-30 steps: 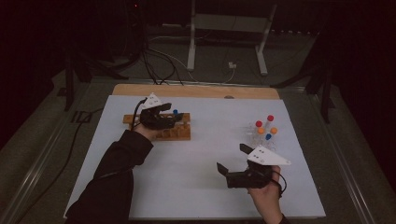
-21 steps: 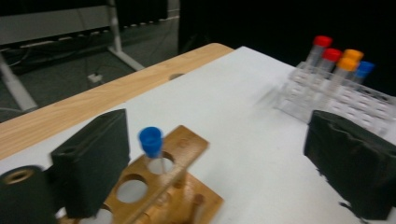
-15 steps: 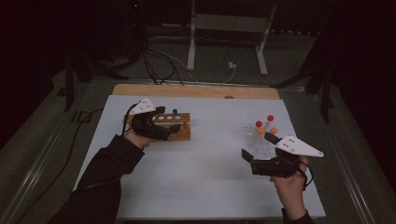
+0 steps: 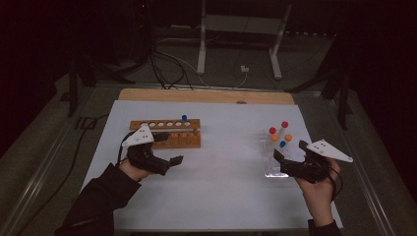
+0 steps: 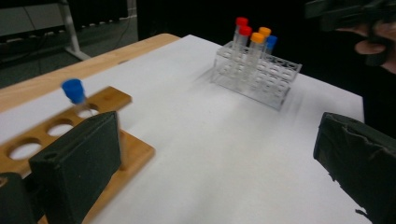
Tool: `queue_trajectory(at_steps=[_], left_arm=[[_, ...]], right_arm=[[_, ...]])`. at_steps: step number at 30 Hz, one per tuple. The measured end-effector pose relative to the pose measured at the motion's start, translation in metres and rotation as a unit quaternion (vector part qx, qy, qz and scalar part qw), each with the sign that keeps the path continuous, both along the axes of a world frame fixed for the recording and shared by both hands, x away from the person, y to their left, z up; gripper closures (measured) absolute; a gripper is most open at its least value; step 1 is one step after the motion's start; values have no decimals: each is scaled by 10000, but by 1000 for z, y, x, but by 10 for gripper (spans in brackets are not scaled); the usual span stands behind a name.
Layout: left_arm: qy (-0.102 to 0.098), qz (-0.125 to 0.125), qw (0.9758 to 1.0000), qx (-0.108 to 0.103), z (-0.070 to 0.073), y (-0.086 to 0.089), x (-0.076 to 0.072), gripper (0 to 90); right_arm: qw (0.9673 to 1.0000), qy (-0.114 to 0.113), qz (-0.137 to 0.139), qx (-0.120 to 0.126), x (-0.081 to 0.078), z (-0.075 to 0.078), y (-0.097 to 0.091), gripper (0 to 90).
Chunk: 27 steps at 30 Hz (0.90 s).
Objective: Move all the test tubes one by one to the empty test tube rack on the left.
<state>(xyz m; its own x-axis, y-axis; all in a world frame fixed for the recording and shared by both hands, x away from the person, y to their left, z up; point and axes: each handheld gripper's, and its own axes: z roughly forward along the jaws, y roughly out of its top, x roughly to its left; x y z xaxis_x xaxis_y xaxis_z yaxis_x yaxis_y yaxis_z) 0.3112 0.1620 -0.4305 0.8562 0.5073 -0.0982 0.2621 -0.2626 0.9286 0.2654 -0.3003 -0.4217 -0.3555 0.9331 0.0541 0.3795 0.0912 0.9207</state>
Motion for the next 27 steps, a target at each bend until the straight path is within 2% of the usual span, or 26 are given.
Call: queue_trajectory(at_steps=[1, 3, 8, 12, 13, 18, 21, 27], left_arm=[[15, -33, 10000, -3, -2, 0, -3, 17], [19, -48, 10000, 7, -7, -1, -8, 17], [65, -98, 9999, 14, -17, -2, -15, 17], [46, -116, 9999, 42, -21, -2, -18, 17], [49, -121, 9999, 45, -21, -2, -19, 17], [35, -138, 9999, 42, -22, -1, -20, 17], [64, -154, 9999, 43, -23, -2, -20, 17], [62, -187, 9998, 93, -26, -3, -19, 17]], right_arm=[[10000, 0, 0, 0, 0, 0, 0, 34], [9998, 144, -98, -113, 2, -7, 0, 64], [9990, 354, -228, -165, 5, -14, -1, 151], [9975, 601, -328, -185, 10, -22, -2, 204], [9966, 701, -381, -181, 14, -26, -2, 242], [9958, 789, -419, -224, 19, -32, -3, 314], [9945, 901, -471, -251, 28, -37, -3, 411], [9927, 1035, -569, -252, 37, -43, -4, 482]])
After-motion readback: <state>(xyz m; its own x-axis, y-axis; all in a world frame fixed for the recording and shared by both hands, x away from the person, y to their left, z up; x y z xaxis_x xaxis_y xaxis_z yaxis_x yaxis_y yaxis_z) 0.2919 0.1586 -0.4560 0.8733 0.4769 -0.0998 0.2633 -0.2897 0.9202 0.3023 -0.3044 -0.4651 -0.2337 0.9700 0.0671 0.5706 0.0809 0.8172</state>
